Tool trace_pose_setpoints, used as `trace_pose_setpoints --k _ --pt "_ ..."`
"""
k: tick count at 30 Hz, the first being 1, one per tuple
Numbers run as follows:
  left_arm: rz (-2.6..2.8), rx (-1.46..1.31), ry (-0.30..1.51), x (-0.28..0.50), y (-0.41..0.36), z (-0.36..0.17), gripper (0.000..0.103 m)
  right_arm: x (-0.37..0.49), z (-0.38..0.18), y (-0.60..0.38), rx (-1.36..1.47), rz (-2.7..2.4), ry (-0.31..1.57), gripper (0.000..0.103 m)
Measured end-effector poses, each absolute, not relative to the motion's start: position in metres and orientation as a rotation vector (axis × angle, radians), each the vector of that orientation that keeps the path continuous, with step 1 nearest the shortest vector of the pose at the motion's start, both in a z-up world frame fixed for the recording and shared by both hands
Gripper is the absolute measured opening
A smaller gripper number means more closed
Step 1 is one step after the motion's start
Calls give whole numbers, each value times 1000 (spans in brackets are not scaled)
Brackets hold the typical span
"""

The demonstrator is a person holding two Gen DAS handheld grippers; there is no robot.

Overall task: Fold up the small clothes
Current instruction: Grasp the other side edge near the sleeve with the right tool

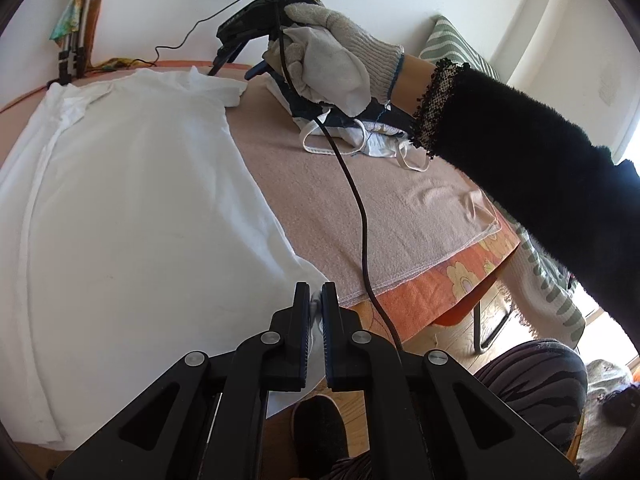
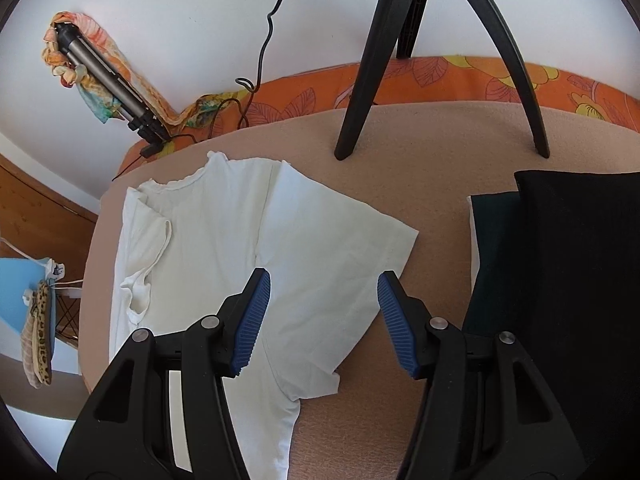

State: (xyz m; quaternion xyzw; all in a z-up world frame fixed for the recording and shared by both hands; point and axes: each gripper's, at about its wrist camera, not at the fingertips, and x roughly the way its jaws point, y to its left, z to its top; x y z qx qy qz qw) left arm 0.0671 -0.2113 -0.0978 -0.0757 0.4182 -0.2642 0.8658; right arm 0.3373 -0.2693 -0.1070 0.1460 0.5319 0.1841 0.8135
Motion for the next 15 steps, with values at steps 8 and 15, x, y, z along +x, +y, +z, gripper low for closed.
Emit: trace_pose_setpoints --k 8,15 --pt "-556 -180 868 64 -210 -99 4 351 -133 -260 280 353 1192 59" --pt "-545 -212 845 63 -200 -95 4 352 -131 -247 181 339 1178 59"
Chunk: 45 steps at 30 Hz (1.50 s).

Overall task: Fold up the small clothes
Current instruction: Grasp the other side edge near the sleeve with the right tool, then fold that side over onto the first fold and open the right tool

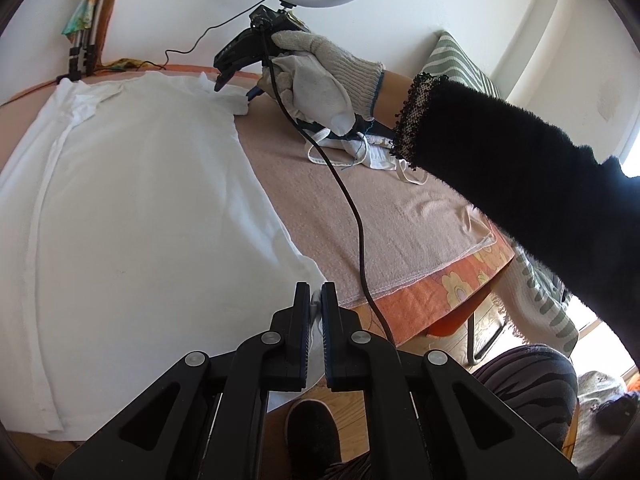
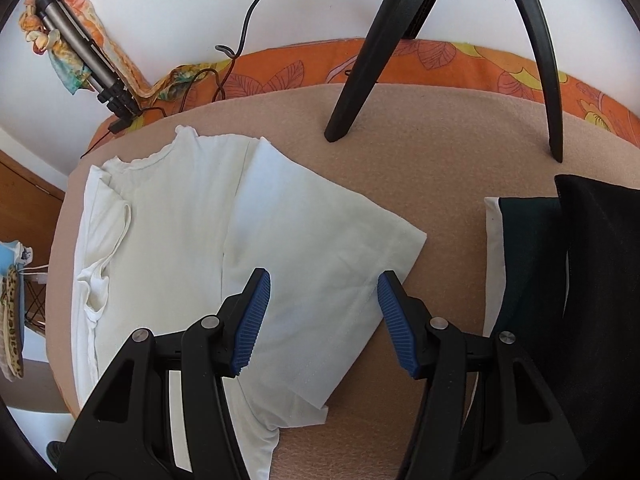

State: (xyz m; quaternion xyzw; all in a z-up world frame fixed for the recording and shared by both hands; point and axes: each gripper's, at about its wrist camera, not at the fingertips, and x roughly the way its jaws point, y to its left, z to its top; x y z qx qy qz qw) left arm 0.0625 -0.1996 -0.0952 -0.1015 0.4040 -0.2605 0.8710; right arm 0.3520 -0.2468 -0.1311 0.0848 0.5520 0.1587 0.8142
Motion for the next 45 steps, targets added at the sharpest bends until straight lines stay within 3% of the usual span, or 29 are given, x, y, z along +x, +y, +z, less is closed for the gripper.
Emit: trace_pose_setpoints --k 1,4,22,24,25,26,34,37,39,40,45 --pt "-541 -217 843 62 -198 -95 4 352 -131 -245 167 337 1175 52" --pt "-538 -237 843 61 -193 -96 4 353 -131 -242 146 334 1185 5" --pt "-536 -320 795 48 -173 -96 4 347 -70 -235 158 242 1064 2" --pt "-543 -323 803 49 -174 -98 4 352 -82 -247 262 292 1114 19" --pt "-546 -321 805 49 -175 -99 4 353 -86 -252 290 301 1122 44" --pt "-551 -321 806 49 -175 -100 4 353 -90 -254 295 295 1113 56" --pt "-570 -318 816 51 -180 -102 4 376 -127 -265 288 227 1139 56" --pt "-569 -328 824 53 -178 -105 4 375 -135 -254 209 211 1123 51" --pt "-568 -335 828 54 -177 -106 4 372 -133 -241 90 179 1099 31" --pt "-569 -338 829 54 -176 -107 4 372 -133 -238 69 193 1104 4" --pt "-568 -350 822 51 -173 -106 4 374 -121 -239 117 197 1118 3"
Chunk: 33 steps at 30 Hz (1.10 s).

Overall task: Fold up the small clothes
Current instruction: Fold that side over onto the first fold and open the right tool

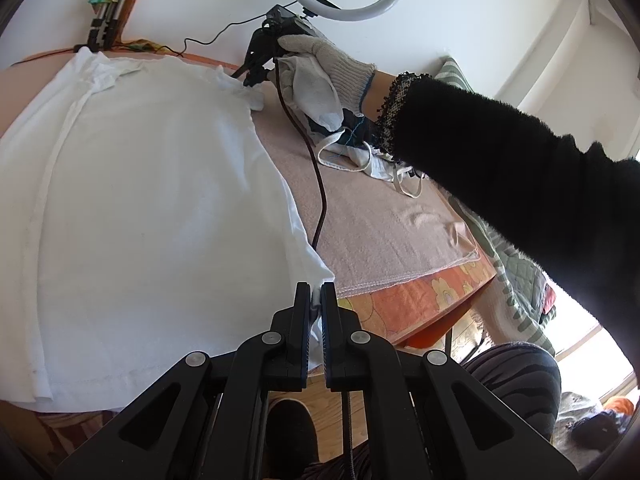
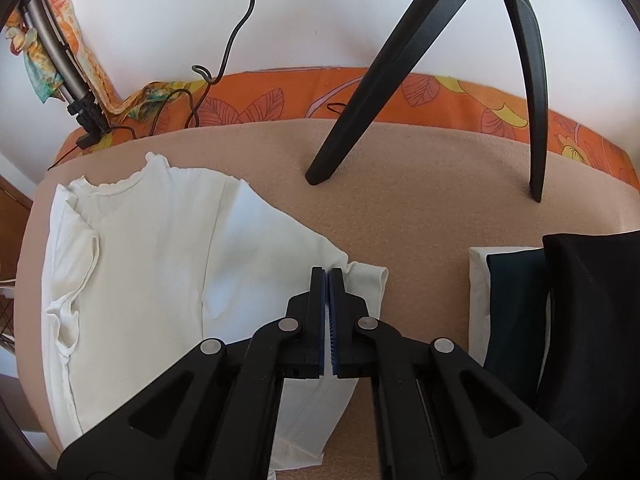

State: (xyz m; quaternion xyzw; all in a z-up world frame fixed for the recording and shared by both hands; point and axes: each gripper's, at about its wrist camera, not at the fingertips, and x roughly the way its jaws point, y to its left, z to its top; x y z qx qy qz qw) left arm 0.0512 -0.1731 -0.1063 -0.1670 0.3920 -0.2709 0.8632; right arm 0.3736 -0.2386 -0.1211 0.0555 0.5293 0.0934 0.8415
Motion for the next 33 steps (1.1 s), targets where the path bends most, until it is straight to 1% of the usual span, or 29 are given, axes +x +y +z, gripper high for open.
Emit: trace_pose_setpoints --k 3,12,20,24,33 --pt "-557 -367 810 48 -166 -105 4 373 -107 -239 141 194 1106 3" --pt "-520 -411 772 39 -143 -99 4 363 -53 -208 75 191 1045 2" --pt "-475 -463 741 26 -117 -97 4 356 -15 -139 -79 179 999 2" --pt "-446 -495 732 20 -102 -103 3 355 -9 -96 -146 196 989 2" --pt "-383 -532 736 17 -75 -113 3 356 -25 -10 -257 244 993 2"
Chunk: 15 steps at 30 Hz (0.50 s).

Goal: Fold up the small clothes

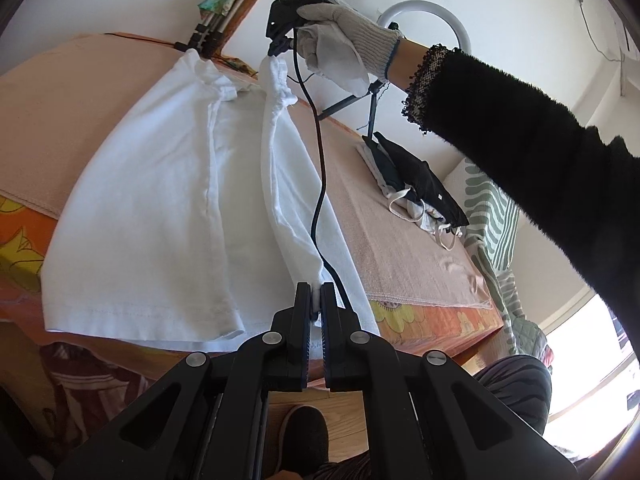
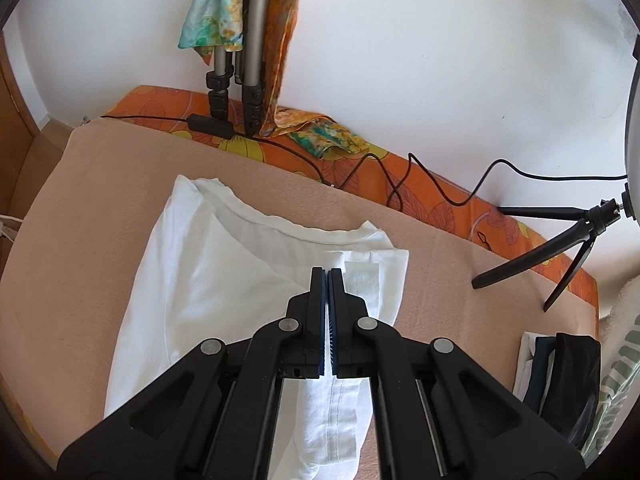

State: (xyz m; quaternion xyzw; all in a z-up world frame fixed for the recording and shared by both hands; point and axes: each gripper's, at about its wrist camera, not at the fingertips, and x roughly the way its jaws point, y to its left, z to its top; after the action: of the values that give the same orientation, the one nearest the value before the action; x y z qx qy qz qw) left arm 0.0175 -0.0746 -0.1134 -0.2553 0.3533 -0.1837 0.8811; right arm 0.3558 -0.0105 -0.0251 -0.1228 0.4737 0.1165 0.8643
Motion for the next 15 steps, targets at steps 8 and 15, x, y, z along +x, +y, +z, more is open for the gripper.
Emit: trace_pose_setpoints --k 8,15 --pt "-378 -524 756 13 -67 -122 3 359 -45 24 -239 345 1036 2" --pt "-387 -514 756 0 -57 -112 11 355 15 -20 28 523 979 54"
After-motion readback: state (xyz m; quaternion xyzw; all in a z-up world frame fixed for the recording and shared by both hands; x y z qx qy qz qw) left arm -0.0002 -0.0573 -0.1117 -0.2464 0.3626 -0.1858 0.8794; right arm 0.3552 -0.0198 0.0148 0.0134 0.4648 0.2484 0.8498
